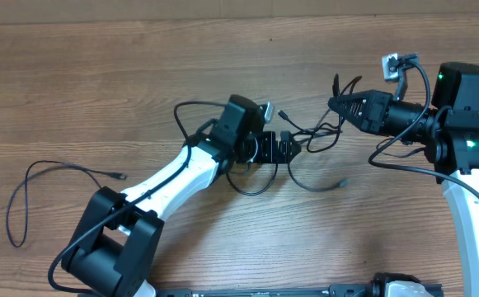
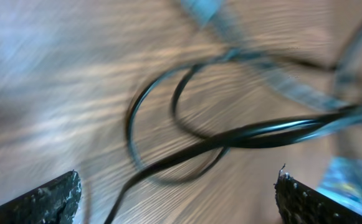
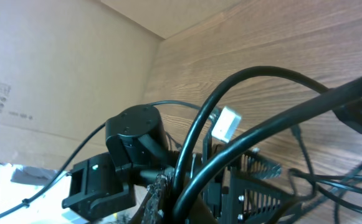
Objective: Untangle cables
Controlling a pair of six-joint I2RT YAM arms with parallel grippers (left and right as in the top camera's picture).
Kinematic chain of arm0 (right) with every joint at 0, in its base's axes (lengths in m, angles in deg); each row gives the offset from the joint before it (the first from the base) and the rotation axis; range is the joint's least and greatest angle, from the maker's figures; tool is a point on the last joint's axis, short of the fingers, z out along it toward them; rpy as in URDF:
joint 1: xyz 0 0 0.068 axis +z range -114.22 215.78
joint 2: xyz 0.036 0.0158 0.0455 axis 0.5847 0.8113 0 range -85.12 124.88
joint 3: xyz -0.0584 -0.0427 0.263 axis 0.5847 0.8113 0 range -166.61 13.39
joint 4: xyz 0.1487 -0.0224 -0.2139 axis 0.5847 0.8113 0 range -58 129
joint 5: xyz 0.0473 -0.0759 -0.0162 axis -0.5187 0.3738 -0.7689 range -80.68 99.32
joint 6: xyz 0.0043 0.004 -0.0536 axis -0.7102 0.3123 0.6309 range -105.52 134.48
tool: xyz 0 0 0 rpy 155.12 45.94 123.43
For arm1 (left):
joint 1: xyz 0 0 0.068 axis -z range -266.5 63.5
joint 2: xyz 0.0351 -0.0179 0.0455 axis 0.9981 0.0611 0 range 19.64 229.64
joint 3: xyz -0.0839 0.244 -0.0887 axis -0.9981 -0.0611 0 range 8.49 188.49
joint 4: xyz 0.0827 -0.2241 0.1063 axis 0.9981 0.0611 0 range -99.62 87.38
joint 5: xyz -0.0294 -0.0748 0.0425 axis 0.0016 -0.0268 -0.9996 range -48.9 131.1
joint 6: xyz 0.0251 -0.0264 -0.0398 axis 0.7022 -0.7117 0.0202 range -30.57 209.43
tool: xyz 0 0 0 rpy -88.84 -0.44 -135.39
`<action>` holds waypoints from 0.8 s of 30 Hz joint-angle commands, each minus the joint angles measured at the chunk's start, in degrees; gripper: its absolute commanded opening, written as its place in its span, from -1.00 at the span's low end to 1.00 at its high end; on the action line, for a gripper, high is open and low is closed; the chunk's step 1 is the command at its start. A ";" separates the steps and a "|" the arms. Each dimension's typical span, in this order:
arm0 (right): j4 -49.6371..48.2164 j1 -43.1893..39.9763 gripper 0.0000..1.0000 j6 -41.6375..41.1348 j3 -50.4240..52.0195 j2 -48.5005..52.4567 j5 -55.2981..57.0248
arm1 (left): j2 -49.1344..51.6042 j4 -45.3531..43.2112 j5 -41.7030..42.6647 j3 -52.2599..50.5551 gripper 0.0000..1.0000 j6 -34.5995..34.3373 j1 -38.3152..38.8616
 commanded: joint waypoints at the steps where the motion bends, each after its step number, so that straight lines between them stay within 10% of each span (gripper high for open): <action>1: -0.74 0.31 -0.92 -3.48 -1.03 -0.48 -1.84 | -1.42 -3.28 6.47 -0.20 0.99 2.12 0.55; 9: -2.58 0.31 -0.92 -9.29 -1.03 -0.48 -2.03 | -1.42 -3.74 5.97 -0.22 0.97 6.64 5.11; 14: -2.58 0.31 -0.92 -12.46 -1.03 -0.48 -3.78 | -1.42 -3.08 3.08 -0.22 0.59 13.79 7.67; 24: -2.80 -0.20 -0.92 -12.37 -1.03 -0.48 -9.57 | -1.49 -2.05 -5.66 -0.20 0.96 19.69 7.87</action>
